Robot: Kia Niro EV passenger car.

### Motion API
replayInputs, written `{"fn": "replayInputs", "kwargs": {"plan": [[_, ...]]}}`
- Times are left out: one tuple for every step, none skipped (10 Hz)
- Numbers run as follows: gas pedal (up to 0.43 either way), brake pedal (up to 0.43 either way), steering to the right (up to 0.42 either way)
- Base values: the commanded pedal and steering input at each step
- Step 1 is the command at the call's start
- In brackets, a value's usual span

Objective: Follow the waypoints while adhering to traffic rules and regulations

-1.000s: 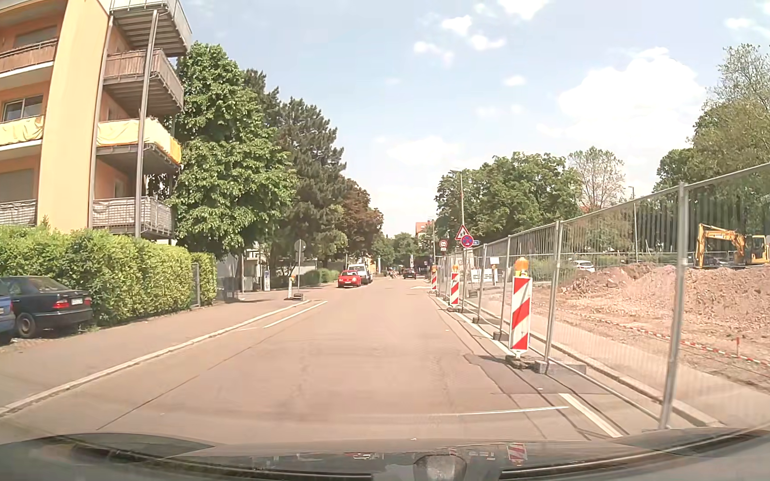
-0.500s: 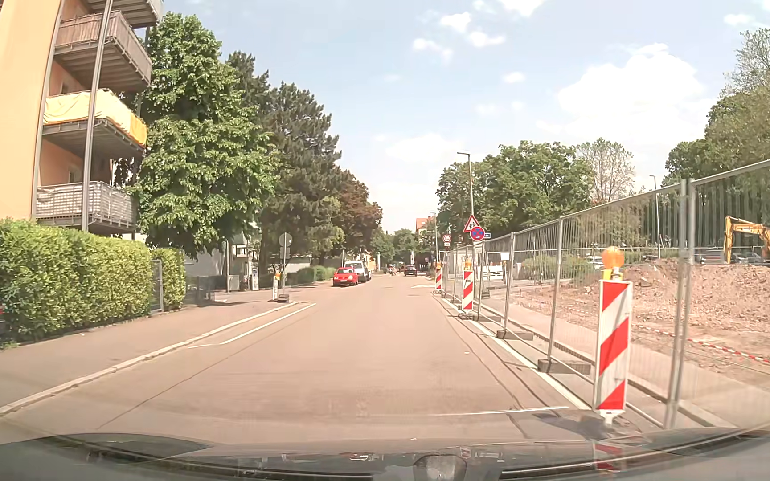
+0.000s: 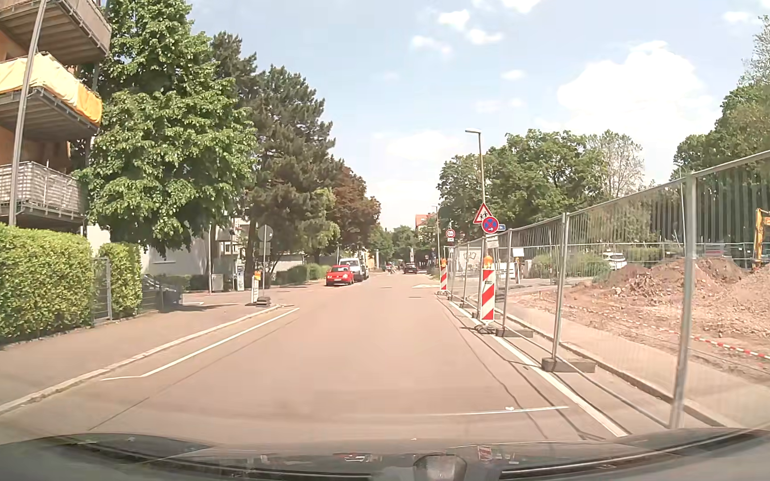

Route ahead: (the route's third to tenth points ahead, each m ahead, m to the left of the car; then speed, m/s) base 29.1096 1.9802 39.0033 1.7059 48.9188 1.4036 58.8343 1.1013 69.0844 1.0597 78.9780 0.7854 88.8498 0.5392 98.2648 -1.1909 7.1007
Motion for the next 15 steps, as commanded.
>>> {"fn": "replayInputs", "kwargs": {"plan": [[0.039, 0.0, 0.002], [0.039, 0.0, 0.001], [0.039, 0.0, 0.002], [0.039, 0.0, 0.001], [0.0, 0.0, 0.0], [0.0, 0.0, 0.0], [0.0, 0.0, 0.0], [0.0, 0.0, -0.001], [0.0, 0.0, -0.001], [0.0, 0.0, -0.001], [0.0, 0.0, -0.001], [0.0, 0.0, -0.002], [0.0, 0.0, -0.002], [0.0, 0.0, -0.003], [0.0, 0.0, -0.003]]}}
